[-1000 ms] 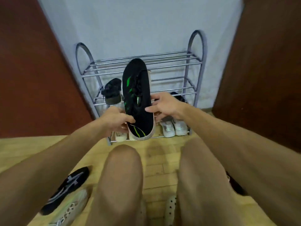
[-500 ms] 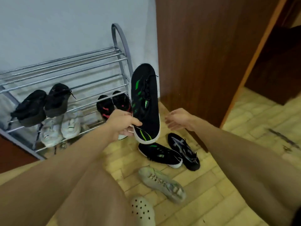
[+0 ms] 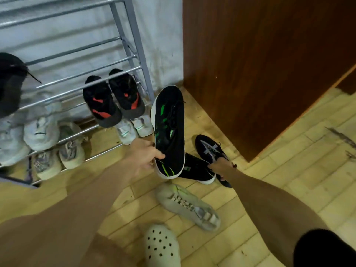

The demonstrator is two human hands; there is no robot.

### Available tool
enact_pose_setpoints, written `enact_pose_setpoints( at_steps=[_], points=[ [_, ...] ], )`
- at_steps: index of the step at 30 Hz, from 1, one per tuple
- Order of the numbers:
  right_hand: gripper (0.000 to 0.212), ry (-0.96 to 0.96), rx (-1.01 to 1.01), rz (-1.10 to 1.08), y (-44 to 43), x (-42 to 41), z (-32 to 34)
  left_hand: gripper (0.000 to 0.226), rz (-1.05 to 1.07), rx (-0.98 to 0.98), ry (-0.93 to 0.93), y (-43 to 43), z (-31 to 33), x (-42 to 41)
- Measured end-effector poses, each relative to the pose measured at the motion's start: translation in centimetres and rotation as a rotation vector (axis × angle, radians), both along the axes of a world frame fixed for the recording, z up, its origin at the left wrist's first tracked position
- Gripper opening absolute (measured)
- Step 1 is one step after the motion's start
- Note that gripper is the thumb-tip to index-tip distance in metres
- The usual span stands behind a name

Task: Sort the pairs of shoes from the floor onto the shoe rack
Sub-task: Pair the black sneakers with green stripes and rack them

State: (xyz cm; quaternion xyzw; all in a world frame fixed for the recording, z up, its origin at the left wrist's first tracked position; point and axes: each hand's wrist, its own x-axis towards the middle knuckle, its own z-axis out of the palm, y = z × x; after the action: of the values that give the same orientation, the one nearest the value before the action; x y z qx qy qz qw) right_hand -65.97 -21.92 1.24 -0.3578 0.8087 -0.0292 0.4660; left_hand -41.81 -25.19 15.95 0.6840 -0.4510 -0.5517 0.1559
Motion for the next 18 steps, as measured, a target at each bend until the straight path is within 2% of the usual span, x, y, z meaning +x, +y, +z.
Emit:
enact_pose_setpoints(
  at_steps=[1,2,4,5,10,15,18],
  points=[
    [0.021,0.027,0.005,-0.018,-0.1,0.5,-0.7,0.030,0.005,0.010,-0.005,-0.3,-0.5,0.3],
    [0.023,0.040,-0.019,-0.035,-0.4,1.0,-1.4,0.030,0.007,0.021,-0.007,-0.6,-0.9,0.7],
    [0.058,0.070,0.001,-0.026,-0.8,1.9,-2.6,0.031,0.007,0.036,-0.012,-1.0,-1.5,1.3],
    [0.064,0.084,0.020,0.006,-0.9,2.5,-2.9,0.030,0.009,0.041,-0.015,-1.1,-1.7,1.5],
    [0.049,0.216,-0.019,0.087,0.4,4.6,-4.0,0.020,0.033,0.034,-0.035,-1.6,-1.3,2.0],
    [0.067,0.183,0.060,0.196,2.0,5.5,-4.4,0.021,0.064,0.008,-0.002,-0.5,-0.1,2.4],
    [0.057,0.162,0.018,0.231,2.1,5.5,-3.2,0.022,0.067,-0.009,0.007,0.9,0.9,3.0]
  ],
)
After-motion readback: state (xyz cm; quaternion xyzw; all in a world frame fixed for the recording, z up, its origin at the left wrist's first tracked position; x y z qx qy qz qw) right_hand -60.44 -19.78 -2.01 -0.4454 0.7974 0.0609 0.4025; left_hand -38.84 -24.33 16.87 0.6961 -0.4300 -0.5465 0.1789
